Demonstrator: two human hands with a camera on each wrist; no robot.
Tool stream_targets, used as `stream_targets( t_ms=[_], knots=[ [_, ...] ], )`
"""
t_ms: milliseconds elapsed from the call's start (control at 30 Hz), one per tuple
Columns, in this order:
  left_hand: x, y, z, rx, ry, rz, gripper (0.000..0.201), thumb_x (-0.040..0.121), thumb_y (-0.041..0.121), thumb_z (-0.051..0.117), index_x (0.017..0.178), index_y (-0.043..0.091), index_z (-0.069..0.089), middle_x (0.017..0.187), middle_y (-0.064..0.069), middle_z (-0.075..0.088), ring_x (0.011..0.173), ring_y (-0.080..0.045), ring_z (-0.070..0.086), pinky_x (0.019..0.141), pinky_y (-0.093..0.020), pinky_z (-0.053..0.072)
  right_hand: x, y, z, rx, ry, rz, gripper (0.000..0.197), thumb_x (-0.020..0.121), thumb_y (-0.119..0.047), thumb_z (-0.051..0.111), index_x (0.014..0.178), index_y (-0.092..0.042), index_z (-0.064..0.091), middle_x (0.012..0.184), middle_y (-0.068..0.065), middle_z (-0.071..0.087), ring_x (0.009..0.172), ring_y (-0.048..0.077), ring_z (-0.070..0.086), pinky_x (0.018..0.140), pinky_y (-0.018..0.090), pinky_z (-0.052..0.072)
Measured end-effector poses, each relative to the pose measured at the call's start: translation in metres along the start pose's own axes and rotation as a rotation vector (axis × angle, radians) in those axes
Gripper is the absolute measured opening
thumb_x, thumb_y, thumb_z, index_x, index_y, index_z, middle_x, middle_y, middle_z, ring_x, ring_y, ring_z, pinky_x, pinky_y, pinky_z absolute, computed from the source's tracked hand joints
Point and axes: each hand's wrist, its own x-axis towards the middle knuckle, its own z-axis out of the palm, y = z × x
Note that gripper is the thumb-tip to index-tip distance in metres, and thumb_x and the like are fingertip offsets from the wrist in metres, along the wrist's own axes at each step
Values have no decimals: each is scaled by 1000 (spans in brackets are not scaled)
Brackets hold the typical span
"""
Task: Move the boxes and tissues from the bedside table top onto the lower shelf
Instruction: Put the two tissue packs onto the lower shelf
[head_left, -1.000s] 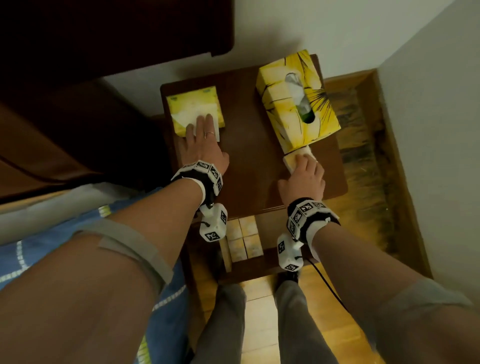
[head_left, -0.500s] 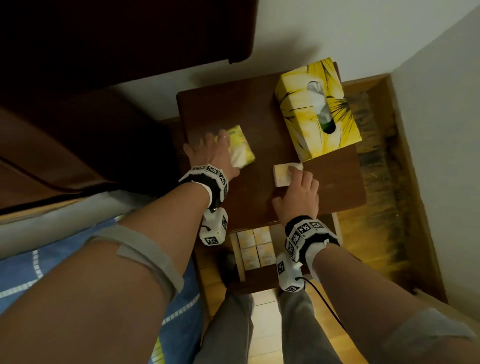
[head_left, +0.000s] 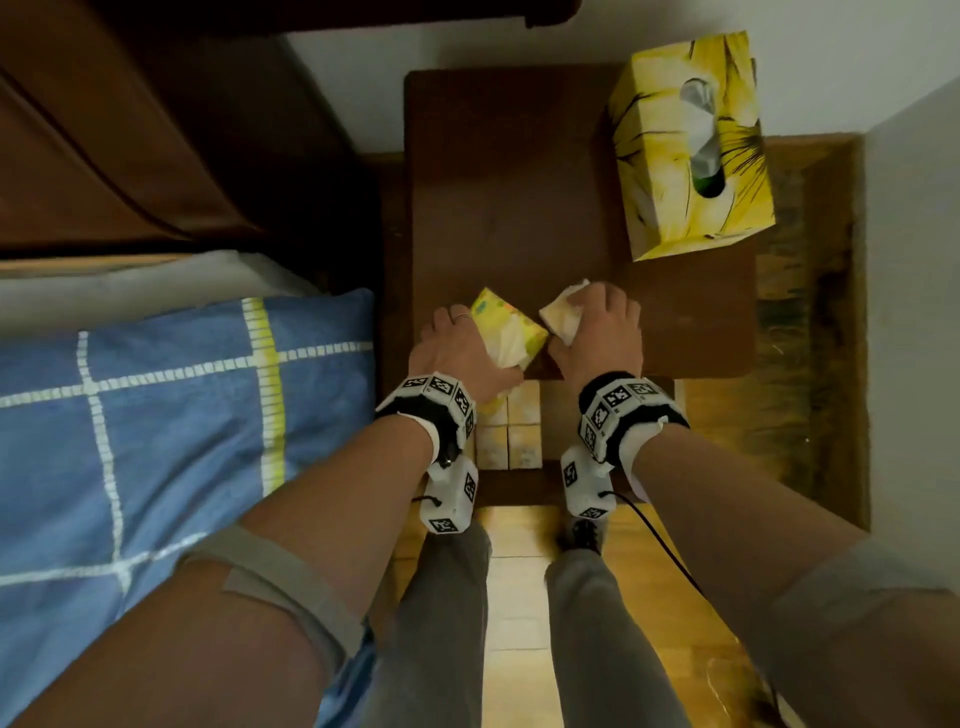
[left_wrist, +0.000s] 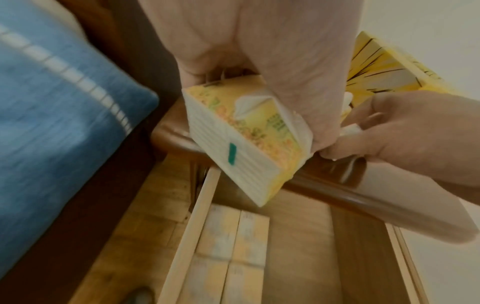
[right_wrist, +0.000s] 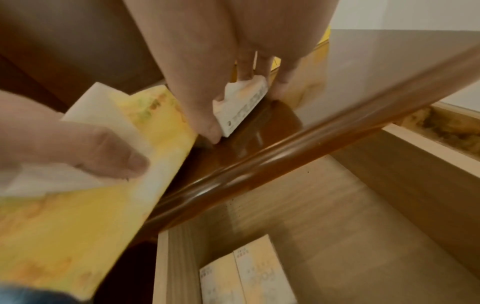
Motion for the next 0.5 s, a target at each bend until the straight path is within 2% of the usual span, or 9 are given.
stream_targets(
  t_ms=[167,267,367,433,500],
  knots=[
    [-63,0,58,-182,-21,-146,103,66,64,71,141,10,25,135,-11,51,118,-36,58,90,-45,51,-39,35,-2,78,-157,-147,55,70,-30,76,117,-22,49,126,6,46,117,29,42,87,36,43],
    [-83,5,93,-253,-61,-235,107,66,63,70,145,9,22,135,-11,54,118,-37,59,92,-46,52,-68,61,4,129,-201,-143,56,70,-33,75,116,-24,45,126,4,43,115,26,46,82,35,49],
    [-88,14,119,-265,-93,-282,110,65,63,68,147,10,18,131,-12,58,113,-37,62,89,-46,54,-88,85,17,233,-267,-8,58,72,-37,73,118,-25,41,126,3,43,103,26,54,74,32,46],
    [-87,16,131,-277,-93,-307,110,68,62,68,149,10,15,127,-12,58,109,-37,63,83,-44,54,-93,98,29,332,-331,132,61,74,-39,73,122,-23,38,126,4,45,96,24,55,77,33,47],
    [-81,17,137,-302,-65,-318,104,68,62,67,145,10,20,127,-13,57,108,-37,62,79,-43,53,-94,107,43,406,-366,216,66,74,-39,74,126,-22,36,129,6,48,101,26,58,85,38,51]
  ],
)
